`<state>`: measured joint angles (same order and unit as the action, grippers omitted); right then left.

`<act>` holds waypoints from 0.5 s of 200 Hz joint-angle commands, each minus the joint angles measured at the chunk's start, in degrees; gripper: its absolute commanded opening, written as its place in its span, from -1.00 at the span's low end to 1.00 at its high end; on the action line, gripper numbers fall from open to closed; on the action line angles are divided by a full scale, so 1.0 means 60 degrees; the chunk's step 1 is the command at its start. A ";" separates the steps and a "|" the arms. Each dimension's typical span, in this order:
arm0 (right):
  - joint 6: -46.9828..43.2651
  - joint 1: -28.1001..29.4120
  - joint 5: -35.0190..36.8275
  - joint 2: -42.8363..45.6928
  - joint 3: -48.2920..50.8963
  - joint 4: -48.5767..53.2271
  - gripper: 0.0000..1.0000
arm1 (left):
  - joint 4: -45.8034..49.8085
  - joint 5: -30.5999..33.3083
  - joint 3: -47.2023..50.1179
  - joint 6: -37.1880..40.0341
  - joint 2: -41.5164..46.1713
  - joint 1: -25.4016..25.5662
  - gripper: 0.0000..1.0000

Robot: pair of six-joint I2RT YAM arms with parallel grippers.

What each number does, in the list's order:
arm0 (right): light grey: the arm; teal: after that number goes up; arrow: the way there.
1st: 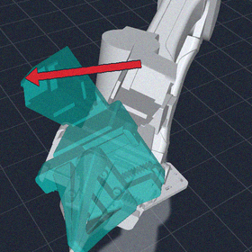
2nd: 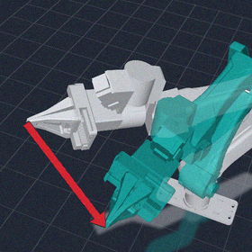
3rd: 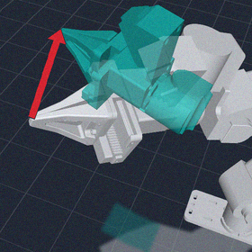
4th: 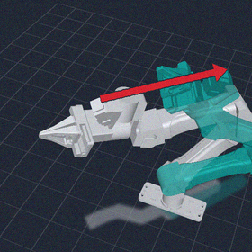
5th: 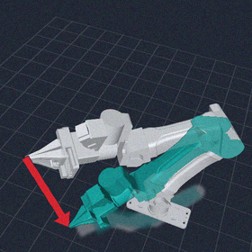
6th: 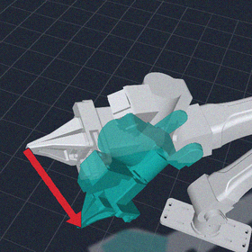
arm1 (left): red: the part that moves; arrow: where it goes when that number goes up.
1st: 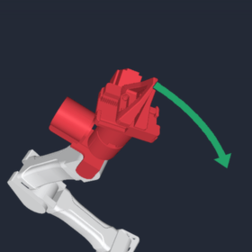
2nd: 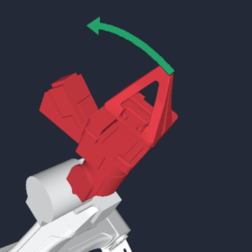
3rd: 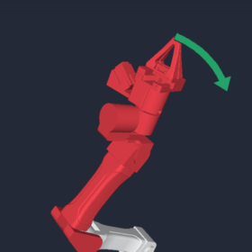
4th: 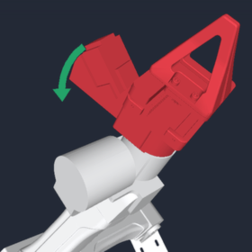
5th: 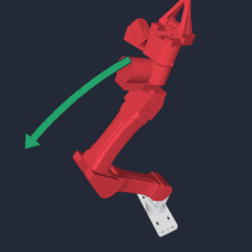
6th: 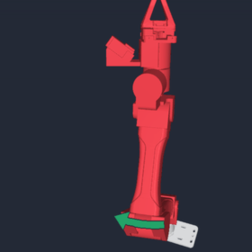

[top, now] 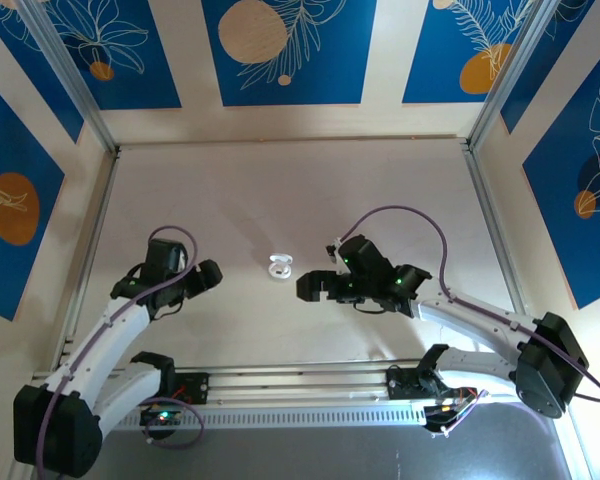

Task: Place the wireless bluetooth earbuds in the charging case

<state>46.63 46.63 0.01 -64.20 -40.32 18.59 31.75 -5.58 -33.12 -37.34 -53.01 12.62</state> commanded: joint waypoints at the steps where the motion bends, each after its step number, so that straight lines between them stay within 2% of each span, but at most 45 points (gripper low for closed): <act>1: 0.0300 -0.0023 0.0118 0.0296 0.0076 0.0392 0.99 | -0.0208 -0.0279 -0.0394 0.0412 -0.0071 -0.0288 0.76; 70: -0.0532 -0.0123 0.0227 0.0418 0.0080 0.0169 0.99 | -0.0121 -0.0970 -0.0243 0.0465 -0.0292 -0.1337 0.43; 100: -0.0801 -0.0238 -0.0222 0.0166 0.0099 -0.0033 0.99 | -0.0234 -0.1451 -0.0013 0.0533 -0.0227 -0.1658 0.33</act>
<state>44.47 45.84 0.99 -62.41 -40.32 19.92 30.50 -10.37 -33.69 -35.40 -54.57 4.43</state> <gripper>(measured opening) 0.992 0.679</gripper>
